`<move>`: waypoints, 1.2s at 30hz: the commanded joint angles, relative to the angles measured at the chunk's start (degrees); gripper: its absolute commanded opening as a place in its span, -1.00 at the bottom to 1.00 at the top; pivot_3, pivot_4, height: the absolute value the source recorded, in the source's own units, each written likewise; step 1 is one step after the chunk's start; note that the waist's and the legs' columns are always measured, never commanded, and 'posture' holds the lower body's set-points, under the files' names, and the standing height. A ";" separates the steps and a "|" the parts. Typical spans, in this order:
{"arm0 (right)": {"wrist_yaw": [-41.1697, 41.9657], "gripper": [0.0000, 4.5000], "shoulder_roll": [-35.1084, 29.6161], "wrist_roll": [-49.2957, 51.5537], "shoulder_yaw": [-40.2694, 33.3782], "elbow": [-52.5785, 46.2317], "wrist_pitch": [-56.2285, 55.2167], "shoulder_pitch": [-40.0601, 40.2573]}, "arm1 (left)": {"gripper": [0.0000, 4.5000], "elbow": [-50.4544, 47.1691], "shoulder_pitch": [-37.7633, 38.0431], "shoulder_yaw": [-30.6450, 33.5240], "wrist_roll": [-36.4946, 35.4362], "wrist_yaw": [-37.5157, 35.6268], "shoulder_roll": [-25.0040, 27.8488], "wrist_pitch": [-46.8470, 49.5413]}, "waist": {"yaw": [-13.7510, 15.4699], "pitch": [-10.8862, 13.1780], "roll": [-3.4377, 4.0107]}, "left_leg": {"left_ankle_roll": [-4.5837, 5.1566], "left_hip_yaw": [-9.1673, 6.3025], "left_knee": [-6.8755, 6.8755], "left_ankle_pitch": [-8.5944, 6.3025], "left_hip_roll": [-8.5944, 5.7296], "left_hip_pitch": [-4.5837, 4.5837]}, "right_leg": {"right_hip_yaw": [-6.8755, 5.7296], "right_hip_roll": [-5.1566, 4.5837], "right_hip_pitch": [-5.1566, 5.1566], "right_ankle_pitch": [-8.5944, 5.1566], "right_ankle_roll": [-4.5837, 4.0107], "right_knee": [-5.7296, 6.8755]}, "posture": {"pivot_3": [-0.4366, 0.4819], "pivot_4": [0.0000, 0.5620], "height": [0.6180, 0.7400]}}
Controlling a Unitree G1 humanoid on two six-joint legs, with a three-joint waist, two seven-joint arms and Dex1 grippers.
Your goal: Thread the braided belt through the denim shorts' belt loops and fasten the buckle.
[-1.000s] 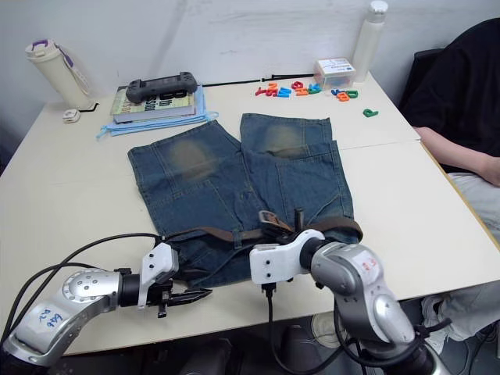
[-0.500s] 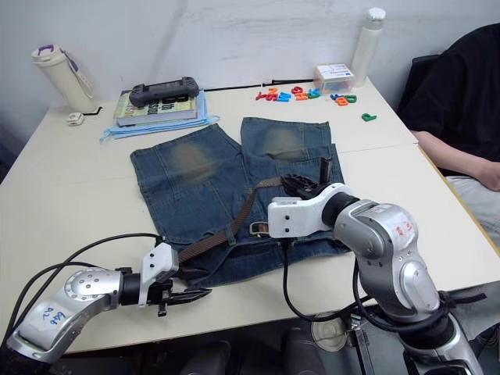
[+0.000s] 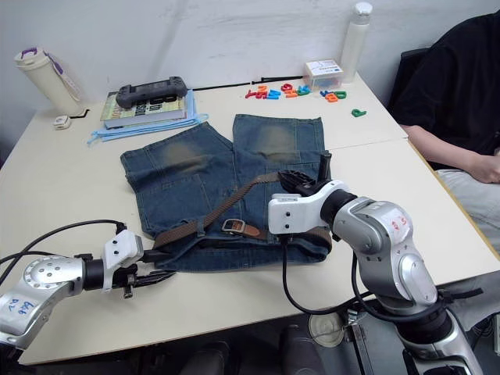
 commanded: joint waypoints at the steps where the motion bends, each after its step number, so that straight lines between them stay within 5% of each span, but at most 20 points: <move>1: -2.65 -1.00 1.42 -0.08 0.50 0.38 -0.92 -1.40 | 0.18 7.26 4.44 1.67 2.70 -1.48 -0.41 -0.96 | -0.06 0.00 -0.01 | -0.05 0.01 -0.01 0.03 0.00 -0.09 | 0.00 0.00 -0.11 0.02 -0.01 0.01 | -0.05 -0.47 0.58; 8: -4.43 -1.00 2.60 -0.32 2.77 3.84 -2.51 -2.52 | 0.98 1.90 6.71 7.93 -4.54 -6.00 -1.65 0.39 | 0.00 0.24 -0.23 | -0.12 0.05 -0.26 0.05 0.04 -0.26 | 0.03 0.03 -0.41 0.03 -0.07 -0.01 | -0.05 -0.47 0.58; 11: -5.05 -1.00 2.21 0.11 2.86 4.92 -3.25 -3.03 | 0.98 -1.48 7.98 11.73 -8.90 -7.79 -2.05 2.29 | 0.03 0.34 -0.38 | -0.20 0.05 -0.39 0.06 0.05 -0.40 | 0.02 0.02 -0.57 0.02 -0.08 -0.04 | -0.05 -0.47 0.58; 15: -5.69 -1.00 2.04 0.62 2.86 6.16 -4.53 -3.60 | 0.98 -10.02 6.58 18.87 -23.44 -8.63 -2.25 12.06 | 0.37 0.45 -0.63 | -0.48 0.03 -0.31 0.16 -0.01 -1.26 | 0.00 -0.06 -1.37 0.09 -0.04 0.06 | -0.05 -0.47 0.58; 19: -6.01 -1.00 1.96 1.10 3.40 7.42 -6.04 -4.22 | 0.98 -14.62 0.96 21.98 -33.44 -4.72 -2.15 20.65 | 0.75 0.47 -0.65 | -0.70 -0.12 0.18 0.28 -0.08 -2.36 | -0.15 -0.14 -2.30 0.11 -0.01 0.14 | -0.05 -0.47 0.58; 23: -5.84 -1.00 1.66 2.02 4.05 9.09 -8.42 -5.45 | 0.98 -16.27 -5.58 22.82 -41.78 2.00 -4.35 26.93 | 0.48 0.47 -0.65 | -0.53 -0.03 0.27 0.19 -0.24 -2.47 | -0.15 -0.29 -2.34 0.15 0.07 0.05 | -0.05 -0.47 0.58; 25: -5.54 -1.00 1.38 2.46 4.37 10.03 -9.64 -6.18 | 0.98 -16.77 -9.22 20.97 -39.72 6.96 -6.46 27.03 | 0.32 0.48 -0.66 | -0.50 0.08 0.30 0.17 -0.26 -2.46 | -0.17 -0.27 -2.34 0.19 0.14 0.03 | -0.05 -0.47 0.58; 30: -4.87 -1.00 0.75 3.54 4.92 11.95 -11.72 -7.29 | 0.98 -19.03 -16.68 10.96 -15.29 20.80 -14.38 14.01 | 0.62 0.50 -0.70 | -0.54 0.15 0.37 0.23 -0.27 -2.35 | -0.23 -0.23 -2.27 0.25 0.24 0.10 | -0.05 -0.47 0.58; 36: -3.93 -1.00 1.52 3.50 5.78 13.72 -11.38 -7.94 | 0.98 -21.59 -13.73 -0.87 9.74 25.35 -19.34 -4.42 | 0.37 0.49 -0.70 | -0.43 0.47 0.38 0.25 -0.32 -2.30 | -0.10 -0.21 -2.27 0.38 0.42 0.03 | -0.05 -0.47 0.58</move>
